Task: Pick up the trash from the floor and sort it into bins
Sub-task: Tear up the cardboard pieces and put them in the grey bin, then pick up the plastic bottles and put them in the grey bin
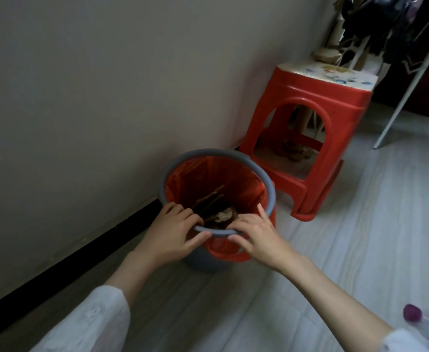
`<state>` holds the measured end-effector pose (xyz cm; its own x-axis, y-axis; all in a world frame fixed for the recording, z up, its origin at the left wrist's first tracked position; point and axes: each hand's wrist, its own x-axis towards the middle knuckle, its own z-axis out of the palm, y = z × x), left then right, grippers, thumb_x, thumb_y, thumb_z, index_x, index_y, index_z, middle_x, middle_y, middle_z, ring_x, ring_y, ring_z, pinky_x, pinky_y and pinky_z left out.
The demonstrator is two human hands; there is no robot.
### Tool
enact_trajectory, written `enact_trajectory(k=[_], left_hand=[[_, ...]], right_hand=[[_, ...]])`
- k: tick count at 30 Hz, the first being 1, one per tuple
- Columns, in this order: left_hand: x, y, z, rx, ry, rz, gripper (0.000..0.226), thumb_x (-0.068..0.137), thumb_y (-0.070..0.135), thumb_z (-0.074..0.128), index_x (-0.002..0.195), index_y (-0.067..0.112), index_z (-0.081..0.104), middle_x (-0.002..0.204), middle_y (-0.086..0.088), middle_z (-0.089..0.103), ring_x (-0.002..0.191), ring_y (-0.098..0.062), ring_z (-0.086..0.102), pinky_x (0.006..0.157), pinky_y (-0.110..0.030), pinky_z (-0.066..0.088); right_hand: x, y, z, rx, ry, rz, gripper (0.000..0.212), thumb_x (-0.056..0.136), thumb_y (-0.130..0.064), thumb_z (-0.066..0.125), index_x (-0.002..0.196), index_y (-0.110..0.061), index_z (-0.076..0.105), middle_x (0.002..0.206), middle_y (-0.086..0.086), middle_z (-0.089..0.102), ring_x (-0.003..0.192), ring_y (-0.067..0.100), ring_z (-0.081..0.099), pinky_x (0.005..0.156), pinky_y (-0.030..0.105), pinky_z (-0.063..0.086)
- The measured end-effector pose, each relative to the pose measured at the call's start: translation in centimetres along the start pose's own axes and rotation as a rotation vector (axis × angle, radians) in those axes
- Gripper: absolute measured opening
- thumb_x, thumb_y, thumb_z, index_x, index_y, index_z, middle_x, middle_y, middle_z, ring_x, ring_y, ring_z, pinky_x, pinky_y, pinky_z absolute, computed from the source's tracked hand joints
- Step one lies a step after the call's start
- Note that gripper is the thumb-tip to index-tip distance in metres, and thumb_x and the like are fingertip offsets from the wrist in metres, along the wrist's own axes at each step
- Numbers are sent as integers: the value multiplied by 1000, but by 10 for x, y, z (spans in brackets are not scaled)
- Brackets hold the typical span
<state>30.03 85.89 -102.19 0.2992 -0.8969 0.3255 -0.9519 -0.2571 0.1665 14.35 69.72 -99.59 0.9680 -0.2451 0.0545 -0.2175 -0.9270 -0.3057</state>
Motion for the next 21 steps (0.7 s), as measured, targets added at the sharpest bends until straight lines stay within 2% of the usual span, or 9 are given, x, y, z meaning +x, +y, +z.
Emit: enact_trajectory(k=[3, 5, 7, 10, 13, 16, 18, 19, 21], left_hand=[[-10, 6, -2, 94, -27, 6, 58, 90, 63, 17, 81, 29, 64, 75, 12, 59, 73, -10, 56, 74, -32, 42], [-15, 17, -3, 155, 6, -26, 49, 89, 58, 24, 75, 30, 62, 68, 13, 57, 66, -9, 55, 64, -27, 40], [-18, 28, -6, 196, 54, -38, 44, 88, 54, 29, 70, 29, 60, 64, 12, 56, 60, -9, 55, 58, -25, 36], [-26, 39, -9, 227, 102, -87, 42, 87, 51, 35, 64, 24, 58, 58, 8, 55, 54, -12, 55, 51, -26, 35], [-37, 41, -20, 203, 87, -169, 38, 90, 50, 44, 75, 20, 63, 66, 4, 58, 59, -13, 56, 52, -24, 30], [-36, 41, -30, 190, -49, -243, 43, 94, 55, 31, 102, 23, 59, 92, 2, 61, 82, -15, 59, 62, -26, 32], [-31, 44, -33, 179, -139, -283, 42, 95, 54, 28, 109, 25, 54, 101, 2, 59, 89, -15, 58, 66, -27, 33], [-29, 47, -35, 171, -141, -289, 38, 95, 52, 32, 111, 25, 54, 103, 3, 58, 90, -15, 57, 68, -27, 34], [-26, 54, -39, 159, -35, -260, 29, 94, 42, 43, 112, 24, 54, 103, 2, 57, 91, -16, 55, 70, -28, 36]], right_hand=[[-3, -2, 6, 28, 7, 13, 34, 94, -33, 49, 124, -21, 59, 129, 3, 57, 139, 18, 31, 111, 30, -12], [-3, -5, 4, 32, -20, 31, 37, 95, -31, 48, 131, -21, 54, 145, 6, 43, 145, 20, 14, 116, 35, -7], [-1, -7, 3, 36, -26, 33, 41, 97, -28, 45, 137, -22, 46, 155, 6, 24, 147, 20, 1, 117, 34, 1], [3, -17, 6, 57, -39, 37, 47, 98, -25, 43, 144, -27, 33, 159, 3, 3, 146, 18, -6, 116, 29, 9], [12, -29, 14, 64, -62, 20, 55, 98, -23, 43, 148, -27, 20, 159, 4, -7, 146, 18, -9, 116, 31, 14], [16, -33, 20, 111, -86, 34, 62, 99, -23, 41, 150, -24, 6, 157, 3, -15, 144, 15, -15, 116, 28, 7], [15, -31, 20, 156, -96, 46, 66, 98, -23, 42, 150, -24, 0, 157, 0, -18, 143, 12, -17, 117, 28, 2], [14, -29, 19, 158, -109, 42, 69, 98, -24, 43, 150, -24, -2, 157, -1, -18, 143, 12, -16, 117, 27, 1], [8, -24, 12, 179, -142, 44, 74, 97, -24, 46, 150, -25, -5, 157, -2, -17, 145, 11, -9, 114, 23, 2]])
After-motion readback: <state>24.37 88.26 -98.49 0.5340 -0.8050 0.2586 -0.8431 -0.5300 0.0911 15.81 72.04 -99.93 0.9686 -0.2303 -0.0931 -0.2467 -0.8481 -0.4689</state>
